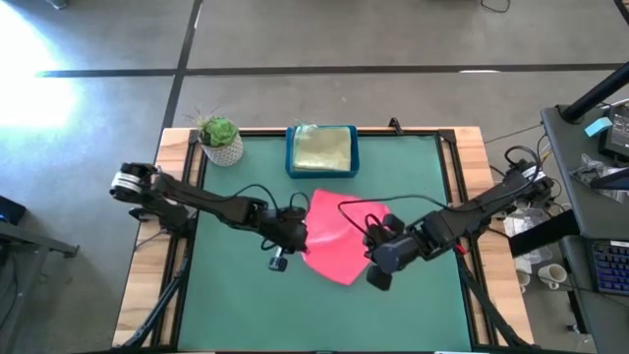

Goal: Fold microfiber towels
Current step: Fold the pink microfiber cloth

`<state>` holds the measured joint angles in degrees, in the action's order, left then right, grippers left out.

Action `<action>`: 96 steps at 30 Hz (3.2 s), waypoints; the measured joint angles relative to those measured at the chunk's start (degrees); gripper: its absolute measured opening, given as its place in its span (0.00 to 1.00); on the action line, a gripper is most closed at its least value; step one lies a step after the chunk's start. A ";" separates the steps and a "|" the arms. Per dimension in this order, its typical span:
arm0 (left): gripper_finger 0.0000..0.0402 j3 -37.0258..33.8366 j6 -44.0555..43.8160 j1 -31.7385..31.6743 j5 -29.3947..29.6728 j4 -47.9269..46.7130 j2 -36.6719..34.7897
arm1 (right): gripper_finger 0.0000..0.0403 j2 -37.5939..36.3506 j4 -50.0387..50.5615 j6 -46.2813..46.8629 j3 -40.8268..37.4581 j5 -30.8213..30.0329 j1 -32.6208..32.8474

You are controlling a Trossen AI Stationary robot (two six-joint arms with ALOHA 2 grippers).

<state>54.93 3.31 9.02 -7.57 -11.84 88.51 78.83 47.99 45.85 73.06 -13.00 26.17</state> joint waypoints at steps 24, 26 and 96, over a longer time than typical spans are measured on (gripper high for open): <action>0.00 3.19 -12.25 -0.02 11.65 2.31 -4.29 | 0.32 10.21 -14.61 -12.32 0.45 -4.80 0.31; 0.00 3.92 -13.13 -0.02 12.50 2.37 -4.29 | 0.33 11.39 -14.62 -11.30 0.84 -7.04 0.31; 0.00 5.30 -14.93 -1.31 24.77 5.43 -12.85 | 0.21 17.92 -4.75 4.01 1.33 -6.49 -2.69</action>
<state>60.23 -11.62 7.71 17.20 -6.41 75.66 96.75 43.24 49.87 74.39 -19.49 23.49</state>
